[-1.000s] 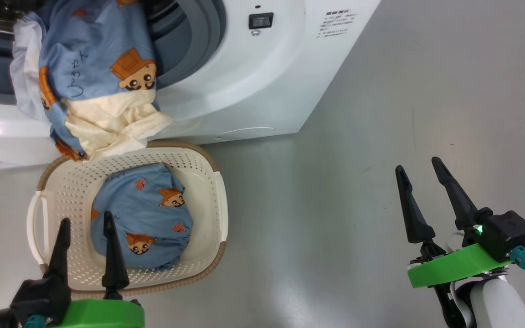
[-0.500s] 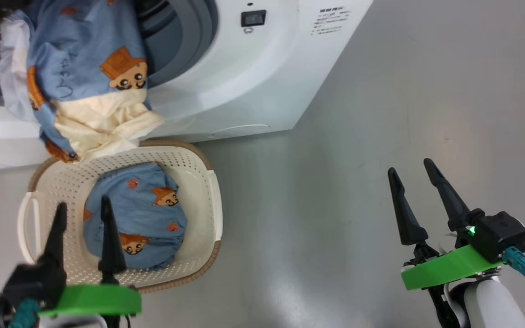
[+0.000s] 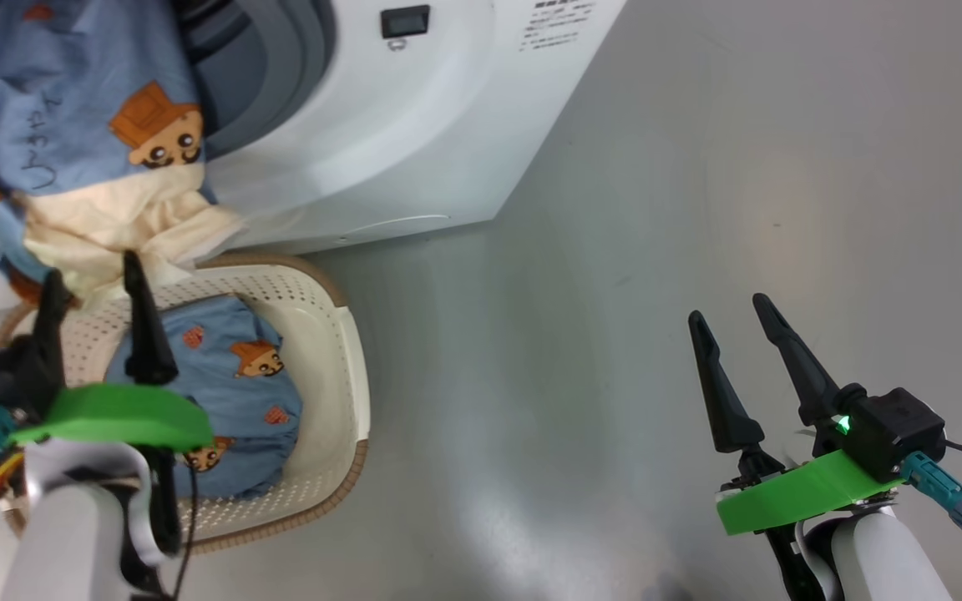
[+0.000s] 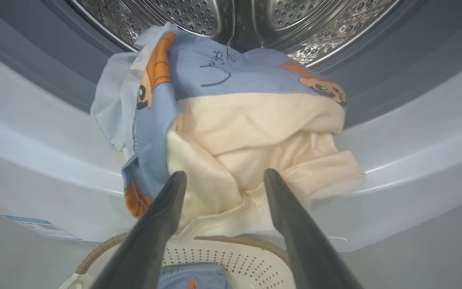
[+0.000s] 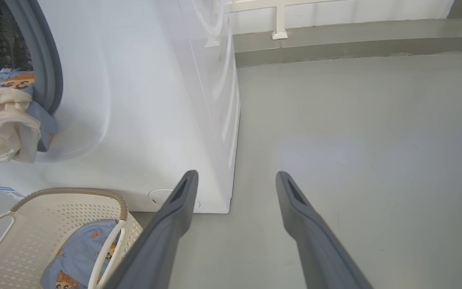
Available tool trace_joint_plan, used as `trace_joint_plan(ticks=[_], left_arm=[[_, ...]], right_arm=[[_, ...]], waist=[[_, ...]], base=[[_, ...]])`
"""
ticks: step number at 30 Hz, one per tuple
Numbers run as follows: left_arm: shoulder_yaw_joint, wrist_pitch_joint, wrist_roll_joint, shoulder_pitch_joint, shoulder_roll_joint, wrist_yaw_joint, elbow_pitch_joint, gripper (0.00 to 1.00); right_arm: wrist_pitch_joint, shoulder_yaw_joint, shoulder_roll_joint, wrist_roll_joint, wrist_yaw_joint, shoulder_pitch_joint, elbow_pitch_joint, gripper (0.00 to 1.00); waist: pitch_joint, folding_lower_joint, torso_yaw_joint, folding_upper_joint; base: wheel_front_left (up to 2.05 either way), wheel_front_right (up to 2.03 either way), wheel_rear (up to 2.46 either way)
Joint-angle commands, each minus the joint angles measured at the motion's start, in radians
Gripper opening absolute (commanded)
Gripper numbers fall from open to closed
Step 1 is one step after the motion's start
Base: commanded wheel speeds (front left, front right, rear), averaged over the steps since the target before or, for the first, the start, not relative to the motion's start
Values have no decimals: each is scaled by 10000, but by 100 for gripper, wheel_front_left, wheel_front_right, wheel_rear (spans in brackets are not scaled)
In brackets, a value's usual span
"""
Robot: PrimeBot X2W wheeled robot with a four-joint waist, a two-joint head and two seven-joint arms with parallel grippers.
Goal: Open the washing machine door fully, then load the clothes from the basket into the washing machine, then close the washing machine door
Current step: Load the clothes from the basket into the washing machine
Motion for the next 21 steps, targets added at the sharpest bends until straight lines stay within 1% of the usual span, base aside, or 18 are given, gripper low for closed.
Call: trace_joint_plan(ticks=[1,7,16,17,18,19,20,21], left_arm=[[413,44,-127,-254,281,7,3,100],[747,-62,-394,-1075,452,9,878,100],[875,-523,-779,-2463,387,-206,2252,100],[882,-596,-802,-2611,379,-224,2385,89],[884,-663,-813,-2741,379,-241,2534,48],[884,-718,-824,-2861,389,-267,2690,29],[889,-776,-832,-2976,408,-294,2828,3],[889,-838,-828,-3069,427,-318,2947,0]], right_arm=[[-74,234,32,175,16,-26,-176,100],[-74,250,61,182,16,-47,-195,100],[-74,222,-17,163,16,-193,-285,100],[-74,227,-27,167,16,-216,-297,100],[-74,229,-34,168,16,-239,-299,100],[-74,235,-41,168,16,-255,-298,100],[-74,238,-49,172,16,-266,-296,100],[-74,235,-54,178,16,-276,-293,100]], waist=[[99,0,-113,0],[275,0,-257,0],[677,0,-239,0],[724,0,-243,0],[751,0,-249,0],[773,0,-261,0],[797,0,-275,0],[818,0,-291,0]], base=[[0,0,0],[0,0,0],[0,0,0],[0,0,0],[0,0,0],[0,0,0],[0,0,0],[0,0,0]])
